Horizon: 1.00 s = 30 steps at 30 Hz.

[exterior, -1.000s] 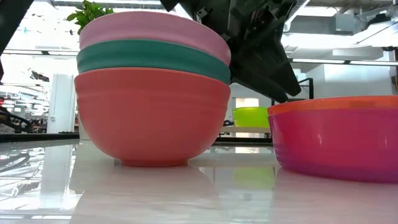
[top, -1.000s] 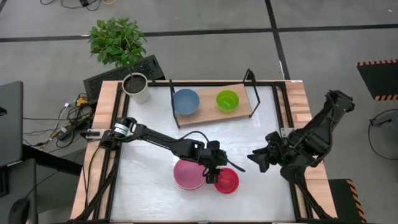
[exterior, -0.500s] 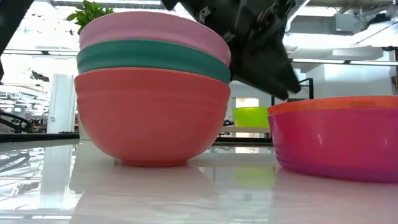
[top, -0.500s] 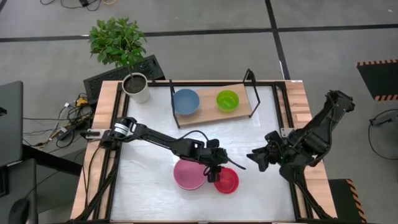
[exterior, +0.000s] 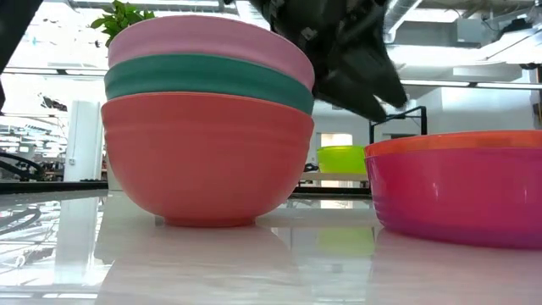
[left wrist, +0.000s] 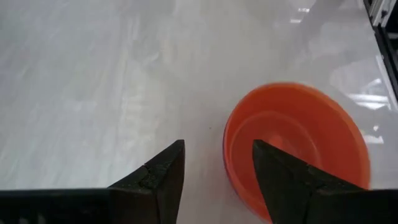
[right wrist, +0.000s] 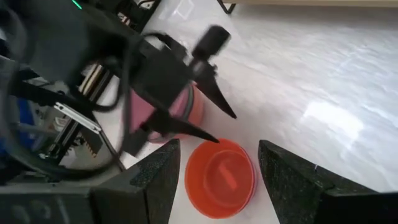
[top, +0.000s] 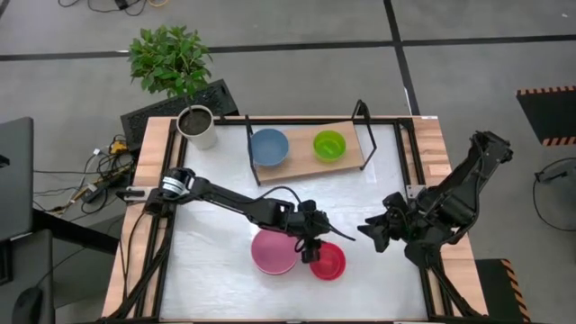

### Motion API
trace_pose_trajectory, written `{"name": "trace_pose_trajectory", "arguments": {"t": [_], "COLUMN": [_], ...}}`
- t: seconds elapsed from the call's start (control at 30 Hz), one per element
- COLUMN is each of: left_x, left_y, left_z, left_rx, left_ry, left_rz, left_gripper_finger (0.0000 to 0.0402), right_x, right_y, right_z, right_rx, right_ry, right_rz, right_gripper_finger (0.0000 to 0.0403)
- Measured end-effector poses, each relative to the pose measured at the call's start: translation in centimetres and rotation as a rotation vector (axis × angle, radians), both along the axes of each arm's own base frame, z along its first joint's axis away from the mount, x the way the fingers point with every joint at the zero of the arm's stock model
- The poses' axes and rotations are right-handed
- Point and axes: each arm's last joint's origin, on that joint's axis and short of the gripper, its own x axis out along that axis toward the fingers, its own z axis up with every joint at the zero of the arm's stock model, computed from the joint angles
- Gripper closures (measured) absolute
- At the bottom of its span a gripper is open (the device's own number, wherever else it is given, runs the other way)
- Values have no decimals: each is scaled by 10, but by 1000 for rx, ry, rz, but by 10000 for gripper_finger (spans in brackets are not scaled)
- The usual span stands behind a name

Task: Place and stack bowls onto a shelf
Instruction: Stack the small orange bowl on top of the small green bowl on the shelf

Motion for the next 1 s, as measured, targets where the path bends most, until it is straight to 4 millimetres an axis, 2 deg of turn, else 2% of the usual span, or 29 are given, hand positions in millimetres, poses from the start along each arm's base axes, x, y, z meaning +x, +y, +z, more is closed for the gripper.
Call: {"name": "trace_pose_trajectory", "arguments": {"t": [0.23, 0.67, 0.83, 1.0], "left_x": [-9, -34, -45, -57], "left_y": [11, 24, 26, 28], "left_z": [27, 74, 92, 109], "left_rx": [21, 8, 9, 5], "left_ry": [-28, -57, -80, -101], "left_rz": [17, -3, -30, -21], "left_gripper_finger": [230, 230, 230, 230], "right_x": [10, 40, 49, 59], "right_y": [13, 50, 58, 63], "right_z": [-17, -84, -104, -114], "right_rx": [-61, -154, -167, -145], "right_ry": [90, 398, 450, 442], "right_rz": [43, 82, 73, 69], "right_gripper_finger": [161, 161, 161, 161]}}
